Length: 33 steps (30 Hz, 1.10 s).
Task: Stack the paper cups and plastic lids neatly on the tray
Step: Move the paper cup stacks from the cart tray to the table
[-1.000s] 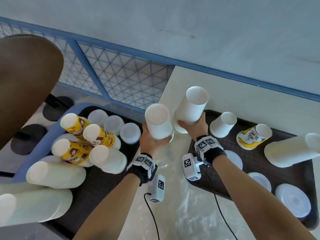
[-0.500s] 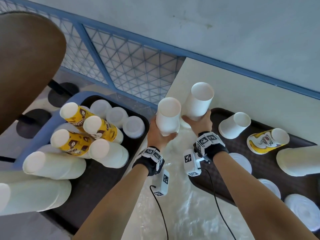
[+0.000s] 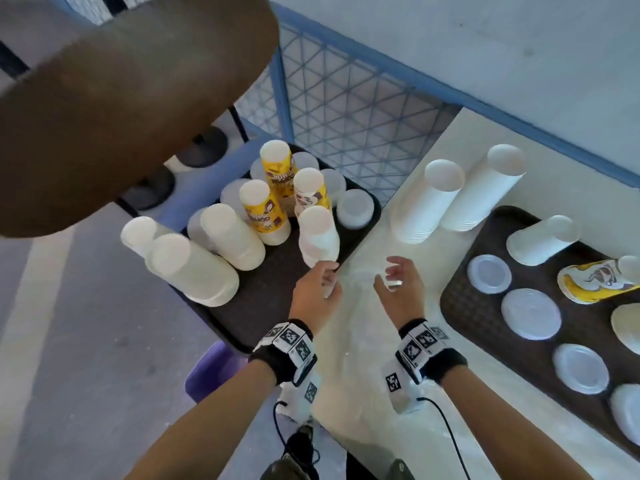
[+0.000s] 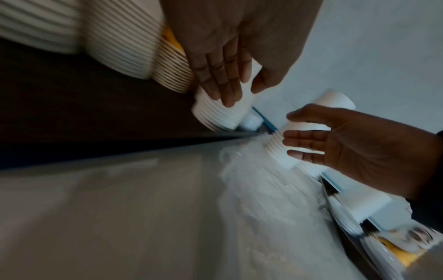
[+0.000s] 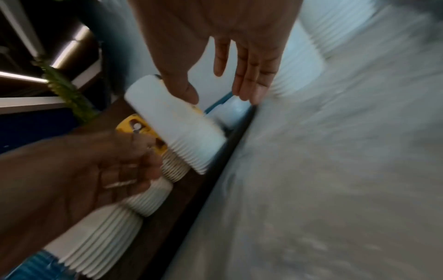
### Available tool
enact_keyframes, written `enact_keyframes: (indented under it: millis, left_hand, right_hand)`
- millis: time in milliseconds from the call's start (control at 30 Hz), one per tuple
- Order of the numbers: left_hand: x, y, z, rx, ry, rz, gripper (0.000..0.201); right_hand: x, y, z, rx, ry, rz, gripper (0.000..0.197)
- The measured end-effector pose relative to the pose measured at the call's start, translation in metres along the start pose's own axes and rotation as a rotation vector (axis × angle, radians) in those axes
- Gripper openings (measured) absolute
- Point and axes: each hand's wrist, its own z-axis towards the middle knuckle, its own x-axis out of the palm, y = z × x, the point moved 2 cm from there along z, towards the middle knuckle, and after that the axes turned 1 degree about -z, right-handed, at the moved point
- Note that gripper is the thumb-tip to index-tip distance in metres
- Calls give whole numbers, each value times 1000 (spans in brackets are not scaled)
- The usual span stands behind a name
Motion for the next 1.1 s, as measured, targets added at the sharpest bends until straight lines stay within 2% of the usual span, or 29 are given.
enact_keyframes:
  millis: [100,200,300,400,467,600,733,933,1100]
  left_hand:
    - [-48,26,-25,-87,-188,-39,26]
    - [-92,48,-45,-188,-432,-66,26]
    - [-127,68,-59,-295,-648,-135,39]
    - [-154,82,-59,-323,-737,-131,63]
    - [-168,86,-53,-300,-719,-105,78]
    - [-177,90,-36,-259,-590,-83,86]
    - [-175,88,-26,-248,-521,-73,85]
    - [-166,76,-30,-248,-501,-33,84]
    - [-145,76,-43,-228,-299,-30,92]
  right_hand:
    - [39,32,-8,-100,99,-44,69]
    - [65,56,-5,-79,129,-37,93]
    - [82,67,0,-68,101,-41,102]
    - [94,70,3,-71,78,-90,99]
    - [98,72,5,-58,70,-123,95]
    - [103,73,8,-22,53,-138,87]
    - [105,72,2,-15,51,-166,82]
    - [113,70,-24,-26,112,-220,81]
    - [118,68,-34,-4,173,-206,88]
